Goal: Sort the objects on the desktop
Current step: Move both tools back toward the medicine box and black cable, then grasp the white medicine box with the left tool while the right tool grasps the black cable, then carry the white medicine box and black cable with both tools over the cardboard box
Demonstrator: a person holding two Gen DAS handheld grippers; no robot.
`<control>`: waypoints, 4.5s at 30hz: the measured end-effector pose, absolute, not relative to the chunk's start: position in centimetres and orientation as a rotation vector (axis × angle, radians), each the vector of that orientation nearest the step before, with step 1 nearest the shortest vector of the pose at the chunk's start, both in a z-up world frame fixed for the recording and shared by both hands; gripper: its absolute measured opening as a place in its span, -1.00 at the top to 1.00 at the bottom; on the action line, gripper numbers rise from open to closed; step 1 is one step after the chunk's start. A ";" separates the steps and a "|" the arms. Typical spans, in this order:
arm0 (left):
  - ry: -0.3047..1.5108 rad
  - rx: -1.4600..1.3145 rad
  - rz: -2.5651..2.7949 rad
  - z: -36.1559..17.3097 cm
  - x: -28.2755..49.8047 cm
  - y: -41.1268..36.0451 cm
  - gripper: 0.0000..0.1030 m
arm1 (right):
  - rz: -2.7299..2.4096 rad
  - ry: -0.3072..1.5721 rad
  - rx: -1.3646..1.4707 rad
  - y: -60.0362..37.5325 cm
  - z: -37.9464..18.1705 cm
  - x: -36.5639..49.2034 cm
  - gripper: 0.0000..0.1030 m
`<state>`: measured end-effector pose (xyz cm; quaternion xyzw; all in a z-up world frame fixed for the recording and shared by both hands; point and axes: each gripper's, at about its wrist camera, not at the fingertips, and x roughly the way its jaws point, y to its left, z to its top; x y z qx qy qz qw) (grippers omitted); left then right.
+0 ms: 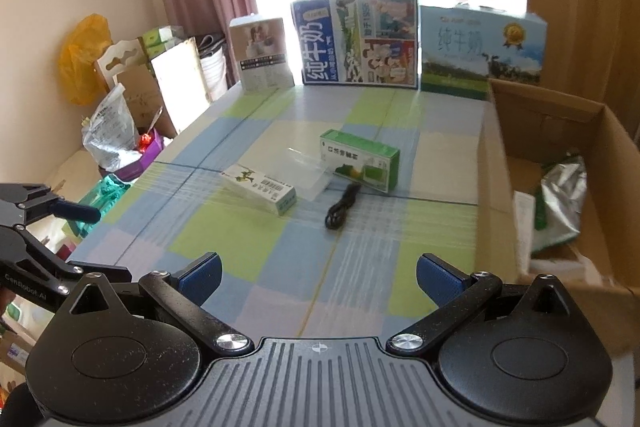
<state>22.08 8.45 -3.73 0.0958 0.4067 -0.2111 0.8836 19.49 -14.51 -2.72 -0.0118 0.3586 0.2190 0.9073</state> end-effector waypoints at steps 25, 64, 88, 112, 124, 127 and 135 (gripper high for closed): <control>0.863 0.489 -0.635 -10.9 37.1 6.8 -0.94 | 0.494 0.921 -0.117 -9.7 -11.9 35.4 0.05; 0.929 0.766 -0.963 -14.3 45.2 2.8 -0.16 | 0.704 1.027 -0.357 -8.0 -12.3 34.0 0.69; 1.112 0.546 -0.789 -12.7 28.2 3.1 0.21 | 0.646 1.145 -0.243 -10.9 -12.6 22.6 0.68; 1.064 0.451 -0.701 -13.5 27.8 1.8 0.28 | 0.554 0.956 -0.195 -10.8 -13.7 19.4 0.65; 1.062 0.342 -0.646 -12.1 26.4 1.3 0.36 | 0.498 0.922 -0.143 -12.8 -11.6 17.9 0.77; 1.053 0.316 -0.634 -11.3 25.8 1.0 0.36 | 0.480 0.922 -0.140 -13.3 -11.4 17.4 0.77; 1.040 0.291 -0.628 -10.2 23.8 0.2 0.36 | 0.463 0.910 -0.115 -14.5 -10.8 15.6 0.77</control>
